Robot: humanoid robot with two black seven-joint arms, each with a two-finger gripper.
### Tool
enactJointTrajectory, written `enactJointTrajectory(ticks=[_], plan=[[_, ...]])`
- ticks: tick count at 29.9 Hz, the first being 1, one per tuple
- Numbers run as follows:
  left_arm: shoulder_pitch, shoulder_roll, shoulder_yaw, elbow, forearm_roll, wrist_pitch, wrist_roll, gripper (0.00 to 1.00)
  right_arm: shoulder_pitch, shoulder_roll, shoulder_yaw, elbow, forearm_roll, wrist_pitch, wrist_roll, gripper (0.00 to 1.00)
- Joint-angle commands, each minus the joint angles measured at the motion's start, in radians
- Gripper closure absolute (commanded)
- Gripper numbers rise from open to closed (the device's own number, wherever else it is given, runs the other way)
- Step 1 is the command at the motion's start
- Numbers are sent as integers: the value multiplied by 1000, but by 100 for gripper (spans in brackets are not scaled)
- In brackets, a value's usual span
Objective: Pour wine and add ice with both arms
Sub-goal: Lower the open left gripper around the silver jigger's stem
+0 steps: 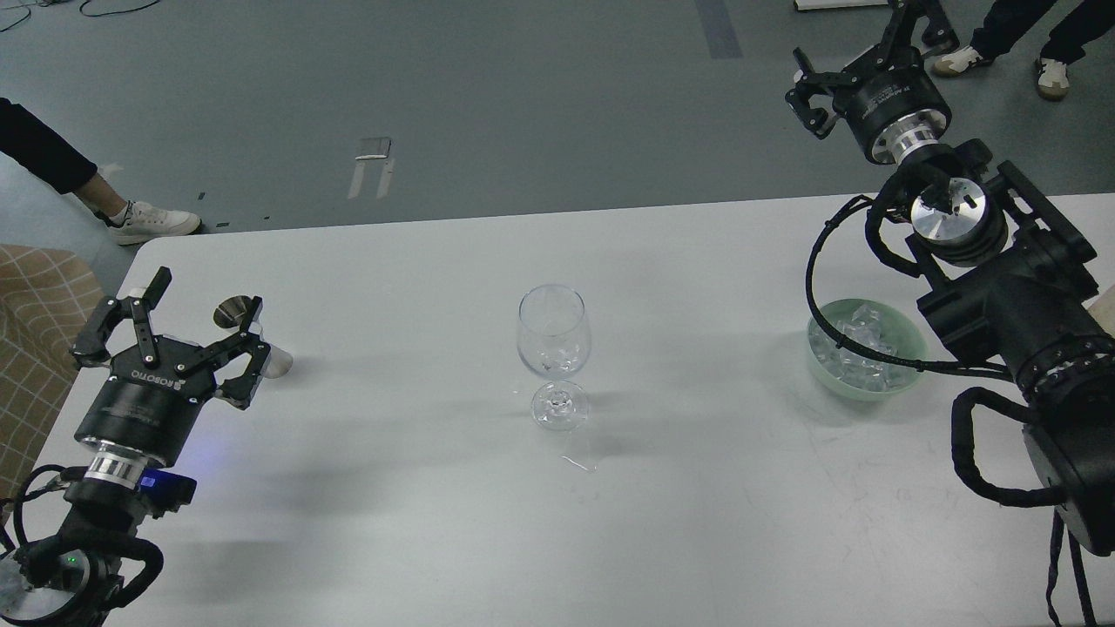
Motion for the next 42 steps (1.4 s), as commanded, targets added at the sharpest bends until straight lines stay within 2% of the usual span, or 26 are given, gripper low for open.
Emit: enactJointTrajectory(ticks=[1, 18, 21, 25, 27, 38, 42], plan=[[3, -18, 3, 4, 0, 6, 0, 23, -1, 0, 0, 0, -1, 0, 0, 0], [29, -108, -6, 33, 46, -5, -6, 21, -15, 1, -2, 1, -1, -3, 0, 0], [26, -146, -18, 68, 44, 30, 3, 21, -16, 1, -2, 1, 0, -5, 0, 0], [25, -168, -46, 77, 35, 136, 2, 16, -16, 1, -2, 1, -1, -5, 0, 0], [23, -188, -72, 82, 35, 160, 3, 15, -16, 1, -2, 1, -1, -6, 0, 0], [11, -237, -98, 129, 35, 188, 3, 17, -18, 3, -6, 3, -1, -21, 0, 0], [-41, -236, -101, 129, 37, 329, 3, 17, -18, 3, -6, 3, -1, -22, 0, 0]])
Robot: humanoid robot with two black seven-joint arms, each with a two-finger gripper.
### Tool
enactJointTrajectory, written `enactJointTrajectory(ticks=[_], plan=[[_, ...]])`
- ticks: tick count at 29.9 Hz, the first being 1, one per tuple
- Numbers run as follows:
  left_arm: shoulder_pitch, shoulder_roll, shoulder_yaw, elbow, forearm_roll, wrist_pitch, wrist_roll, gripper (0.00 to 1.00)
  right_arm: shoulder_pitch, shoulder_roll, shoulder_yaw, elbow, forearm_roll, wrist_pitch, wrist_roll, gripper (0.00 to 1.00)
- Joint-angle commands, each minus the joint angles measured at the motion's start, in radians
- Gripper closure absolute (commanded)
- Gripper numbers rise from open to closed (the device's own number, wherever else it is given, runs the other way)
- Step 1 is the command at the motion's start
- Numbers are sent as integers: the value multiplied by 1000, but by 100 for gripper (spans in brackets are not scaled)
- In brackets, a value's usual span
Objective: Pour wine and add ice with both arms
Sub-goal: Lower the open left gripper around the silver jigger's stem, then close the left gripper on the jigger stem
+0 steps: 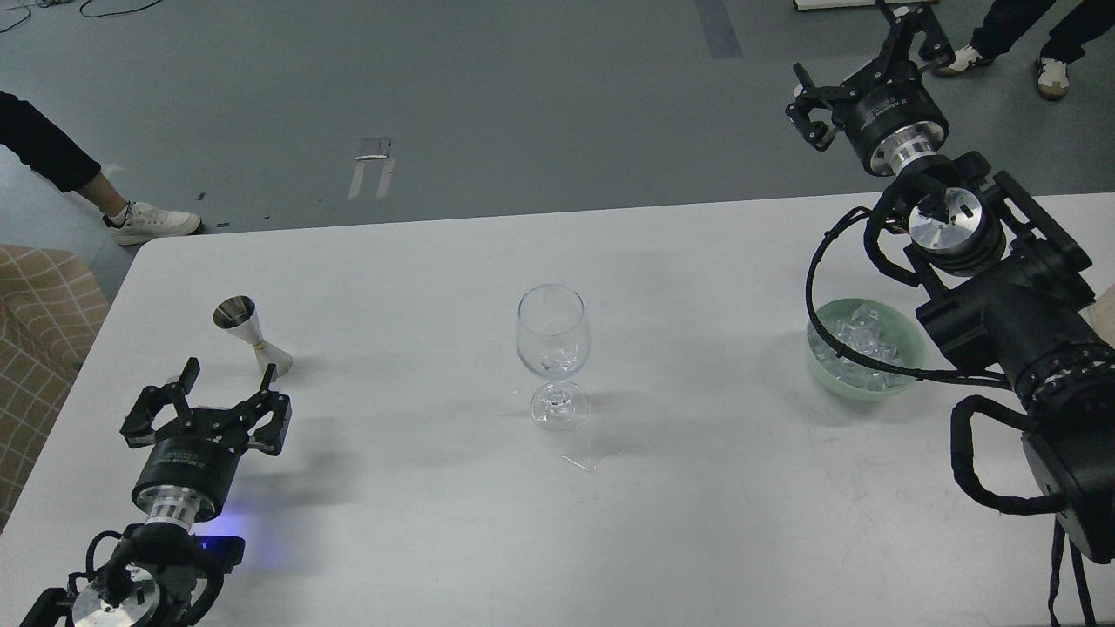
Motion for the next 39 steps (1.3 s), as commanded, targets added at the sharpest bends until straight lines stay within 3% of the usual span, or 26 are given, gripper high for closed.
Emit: enactJointTrajectory(ticks=[1, 8, 12, 17, 34, 37, 39], plan=[[-40, 1, -1, 0, 2, 93, 0, 17, 0, 0, 0, 1, 0, 0, 0, 0], [-74, 1, -1, -6, 2, 193, 18, 17, -6, 0, 2, -1, 0, 0, 0, 0], [-95, -3, -3, -15, 3, 313, 29, 17, -6, -1, 2, -1, 0, 0, 0, 0], [-120, -3, -30, -21, 2, 384, 31, 17, -8, -1, 2, -1, 0, 0, 0, 0], [-188, -13, -38, 32, 2, 386, 24, 18, -9, -1, 3, -1, 0, -11, 0, 0], [-212, -22, -38, 78, 2, 366, 32, 34, -12, -1, 3, -1, 0, -17, 0, 0], [-215, -22, -37, 100, 2, 323, 34, 36, -12, -1, 3, -1, 0, -17, 0, 0]])
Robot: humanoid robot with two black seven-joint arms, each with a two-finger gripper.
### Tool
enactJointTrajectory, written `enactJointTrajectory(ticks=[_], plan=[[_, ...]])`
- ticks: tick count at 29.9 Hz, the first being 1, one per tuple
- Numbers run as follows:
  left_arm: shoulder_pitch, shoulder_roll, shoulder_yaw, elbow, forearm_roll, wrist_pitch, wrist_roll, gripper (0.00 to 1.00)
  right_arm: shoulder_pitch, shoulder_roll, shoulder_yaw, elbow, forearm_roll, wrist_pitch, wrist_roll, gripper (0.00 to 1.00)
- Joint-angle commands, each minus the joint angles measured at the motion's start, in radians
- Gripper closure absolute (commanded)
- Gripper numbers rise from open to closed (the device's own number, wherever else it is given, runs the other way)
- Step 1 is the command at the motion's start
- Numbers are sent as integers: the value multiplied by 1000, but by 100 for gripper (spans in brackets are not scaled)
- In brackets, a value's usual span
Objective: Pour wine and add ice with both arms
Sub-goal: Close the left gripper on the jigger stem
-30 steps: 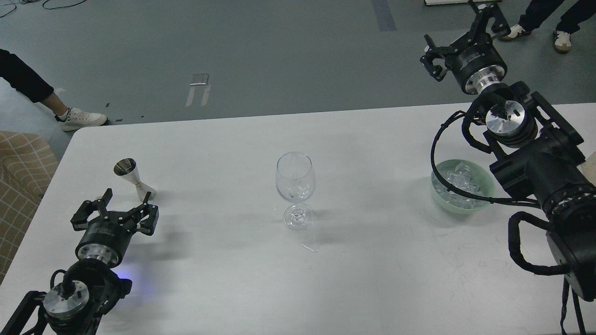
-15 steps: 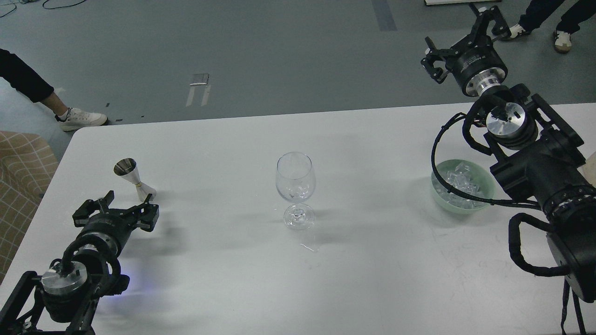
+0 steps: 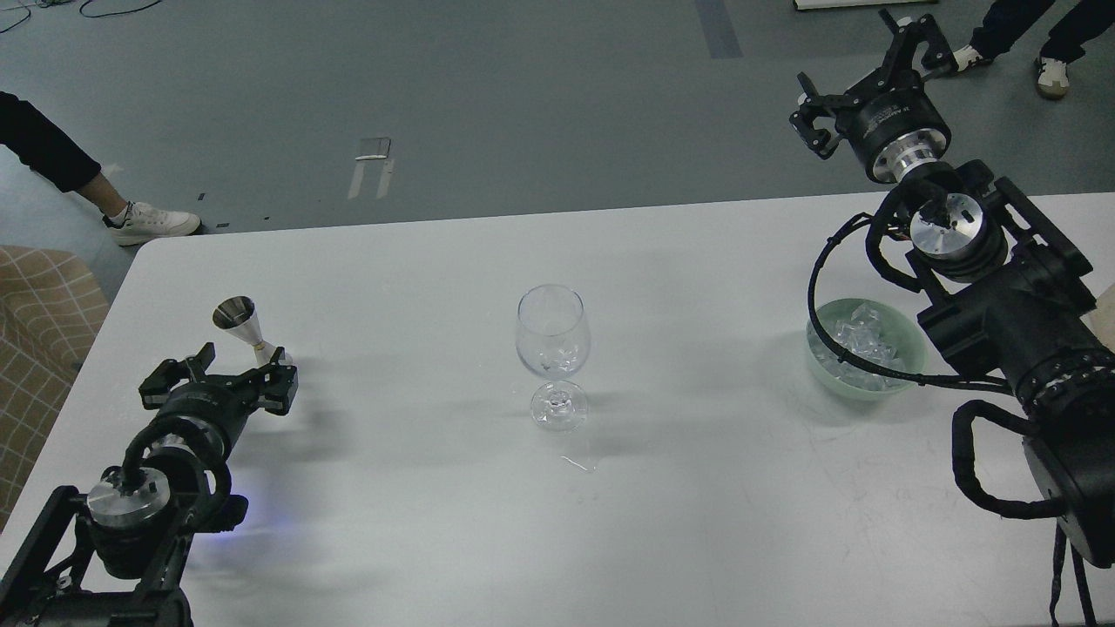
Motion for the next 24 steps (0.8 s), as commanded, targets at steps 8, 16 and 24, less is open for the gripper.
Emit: enactJointTrajectory(ticks=[8, 16, 24], plan=[[-35, -2, 3, 86, 0, -89, 7, 36, 0, -7, 0, 0, 0, -2, 0, 0], [-39, -4, 6, 108, 0, -92, 7, 35, 0, -9, -2, 0, 0, -2, 0, 0], [-69, -19, 11, 131, 3, -95, 5, 30, 1, -9, 2, 0, 0, -3, 0, 0]])
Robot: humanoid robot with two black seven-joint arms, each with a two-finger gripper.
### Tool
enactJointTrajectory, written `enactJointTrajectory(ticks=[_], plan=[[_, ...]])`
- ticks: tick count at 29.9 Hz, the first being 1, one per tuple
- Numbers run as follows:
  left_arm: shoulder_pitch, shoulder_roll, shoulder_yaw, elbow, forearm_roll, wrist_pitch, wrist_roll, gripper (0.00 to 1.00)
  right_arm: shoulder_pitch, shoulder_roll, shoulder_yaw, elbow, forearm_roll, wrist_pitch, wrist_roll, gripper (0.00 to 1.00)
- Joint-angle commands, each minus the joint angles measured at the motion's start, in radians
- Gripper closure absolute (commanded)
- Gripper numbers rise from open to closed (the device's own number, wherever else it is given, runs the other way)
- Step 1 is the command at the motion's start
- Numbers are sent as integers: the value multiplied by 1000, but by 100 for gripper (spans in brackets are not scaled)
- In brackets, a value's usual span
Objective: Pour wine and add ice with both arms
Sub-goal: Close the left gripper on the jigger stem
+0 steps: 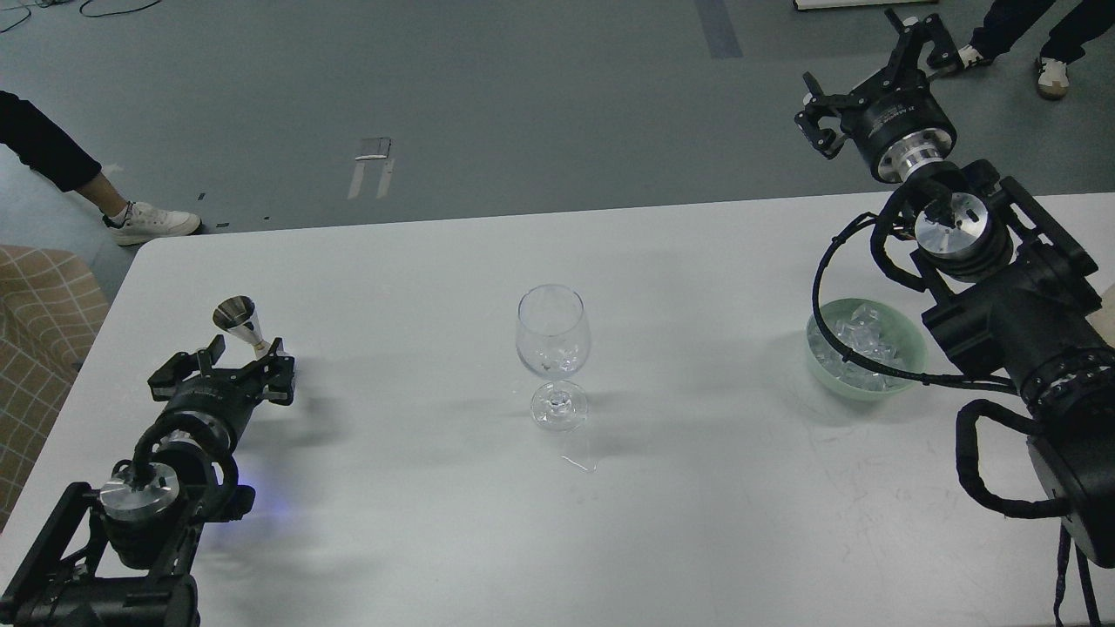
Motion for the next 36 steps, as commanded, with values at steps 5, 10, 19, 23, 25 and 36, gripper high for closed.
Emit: enactJointTrajectory(ticks=[5, 10, 19, 23, 25, 36], plan=[[-34, -14, 6, 50, 10, -1, -8, 29, 1, 0, 1, 0, 0, -5, 0, 0], [-54, -14, 6, 78, 9, -18, -3, 30, 1, 0, 0, 0, 0, -5, 0, 0], [-92, -14, 12, 142, 12, -46, -2, 31, 3, 0, 0, 0, 0, -5, 0, 0], [-103, -14, 11, 158, 10, -47, -2, 31, 3, 0, 0, 0, -2, -5, 0, 0], [-108, -14, 10, 159, 9, -52, 0, 31, 3, 0, 0, 0, 0, -5, 0, 0], [-140, -13, 12, 225, 10, -81, 15, 43, 6, -2, -5, 0, -2, -5, -2, 0]])
